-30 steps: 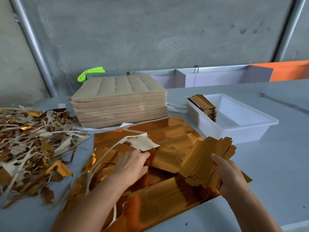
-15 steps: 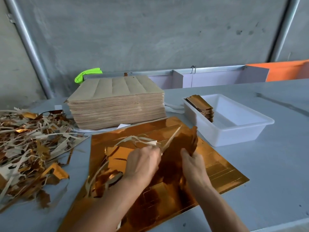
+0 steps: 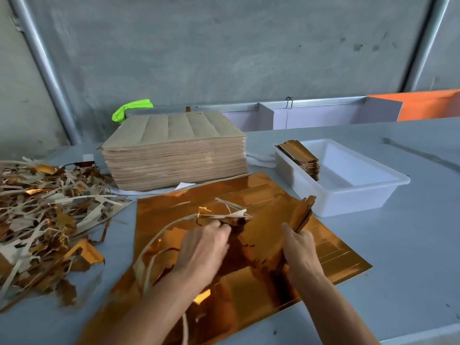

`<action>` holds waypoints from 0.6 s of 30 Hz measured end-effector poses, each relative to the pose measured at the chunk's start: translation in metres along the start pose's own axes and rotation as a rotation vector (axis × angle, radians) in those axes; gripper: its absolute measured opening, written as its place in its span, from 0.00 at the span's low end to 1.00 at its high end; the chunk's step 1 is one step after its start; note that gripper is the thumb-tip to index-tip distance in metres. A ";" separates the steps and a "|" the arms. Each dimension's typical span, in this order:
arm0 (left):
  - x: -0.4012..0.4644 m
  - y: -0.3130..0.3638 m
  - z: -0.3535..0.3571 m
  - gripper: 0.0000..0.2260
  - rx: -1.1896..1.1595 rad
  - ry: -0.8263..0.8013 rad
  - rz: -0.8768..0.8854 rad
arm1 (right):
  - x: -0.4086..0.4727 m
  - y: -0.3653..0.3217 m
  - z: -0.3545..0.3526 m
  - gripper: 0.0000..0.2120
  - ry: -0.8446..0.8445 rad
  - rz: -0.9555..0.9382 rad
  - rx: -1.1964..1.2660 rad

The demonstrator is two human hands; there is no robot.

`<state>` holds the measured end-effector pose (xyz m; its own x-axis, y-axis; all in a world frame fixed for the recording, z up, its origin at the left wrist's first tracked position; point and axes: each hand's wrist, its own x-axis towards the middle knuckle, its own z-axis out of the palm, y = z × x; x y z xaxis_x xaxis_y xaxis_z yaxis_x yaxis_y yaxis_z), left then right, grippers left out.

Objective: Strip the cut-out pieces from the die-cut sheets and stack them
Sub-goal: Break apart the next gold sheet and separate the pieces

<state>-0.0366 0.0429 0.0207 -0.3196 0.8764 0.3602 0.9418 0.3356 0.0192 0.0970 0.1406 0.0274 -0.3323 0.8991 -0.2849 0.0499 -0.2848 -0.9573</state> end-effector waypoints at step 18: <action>-0.004 -0.003 -0.012 0.22 0.195 -0.116 -0.124 | 0.009 -0.012 -0.043 0.05 0.072 0.097 -0.024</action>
<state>-0.0367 0.0341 0.0302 -0.4518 0.8545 0.2563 0.8605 0.4932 -0.1276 0.1339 0.1666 0.0344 -0.2564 0.8896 -0.3780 0.1012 -0.3642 -0.9258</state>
